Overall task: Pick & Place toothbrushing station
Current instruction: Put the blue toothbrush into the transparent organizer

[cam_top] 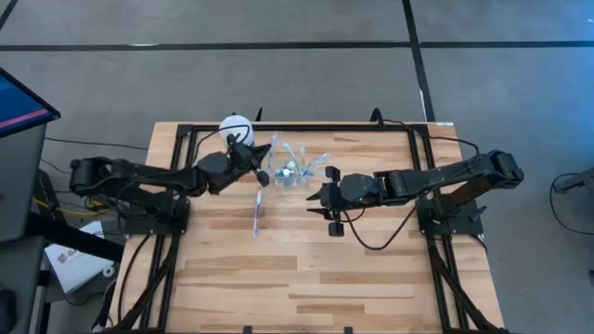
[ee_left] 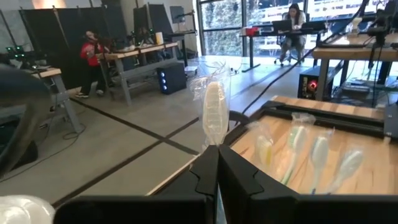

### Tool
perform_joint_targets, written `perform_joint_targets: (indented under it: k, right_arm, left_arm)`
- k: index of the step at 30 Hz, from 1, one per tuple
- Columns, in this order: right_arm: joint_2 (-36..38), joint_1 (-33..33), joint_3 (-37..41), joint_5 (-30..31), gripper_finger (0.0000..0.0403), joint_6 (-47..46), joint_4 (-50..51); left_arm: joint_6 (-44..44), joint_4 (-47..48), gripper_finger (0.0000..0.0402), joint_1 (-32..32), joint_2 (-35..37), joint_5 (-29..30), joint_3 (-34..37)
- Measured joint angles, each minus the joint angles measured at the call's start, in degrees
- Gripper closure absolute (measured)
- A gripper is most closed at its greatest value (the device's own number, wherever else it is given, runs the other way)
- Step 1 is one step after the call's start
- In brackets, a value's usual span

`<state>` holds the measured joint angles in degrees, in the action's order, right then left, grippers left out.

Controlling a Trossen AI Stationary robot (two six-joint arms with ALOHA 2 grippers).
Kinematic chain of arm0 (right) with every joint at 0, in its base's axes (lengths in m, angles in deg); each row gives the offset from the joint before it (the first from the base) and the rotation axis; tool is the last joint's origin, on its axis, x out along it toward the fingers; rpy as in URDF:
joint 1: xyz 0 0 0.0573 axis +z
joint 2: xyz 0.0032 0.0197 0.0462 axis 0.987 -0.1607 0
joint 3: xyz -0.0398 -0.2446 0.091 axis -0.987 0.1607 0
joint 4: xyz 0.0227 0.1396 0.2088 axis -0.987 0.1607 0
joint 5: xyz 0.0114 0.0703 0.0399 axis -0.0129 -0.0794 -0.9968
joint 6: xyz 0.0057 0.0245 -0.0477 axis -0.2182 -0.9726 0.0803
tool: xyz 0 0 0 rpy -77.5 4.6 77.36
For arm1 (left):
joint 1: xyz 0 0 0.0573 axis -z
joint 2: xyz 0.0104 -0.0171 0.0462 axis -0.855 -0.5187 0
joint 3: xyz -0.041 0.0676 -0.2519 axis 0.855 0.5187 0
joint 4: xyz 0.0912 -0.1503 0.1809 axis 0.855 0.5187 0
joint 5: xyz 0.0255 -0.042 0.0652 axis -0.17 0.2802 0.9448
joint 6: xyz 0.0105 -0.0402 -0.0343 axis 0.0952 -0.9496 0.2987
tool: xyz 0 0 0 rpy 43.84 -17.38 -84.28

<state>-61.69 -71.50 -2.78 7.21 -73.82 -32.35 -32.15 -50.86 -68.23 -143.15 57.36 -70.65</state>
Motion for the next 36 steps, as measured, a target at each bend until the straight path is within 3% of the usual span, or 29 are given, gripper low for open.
perform_joint_targets:
  k: [26, 36]
  right_arm:
    - [0.0, 0.0, 0.0, 0.0, 0.0282, 0.0, -0.26]
    - [0.0, 0.0, 0.0, 0.0, 0.0282, 0.02, -0.28]
  left_arm:
    - [-4.07, -3.43, 0.0401, -2.25, -12.33, -0.1, 0.0]
    - [-5.61, -4.11, 0.0402, -2.25, -13.57, -0.1, 0.0]
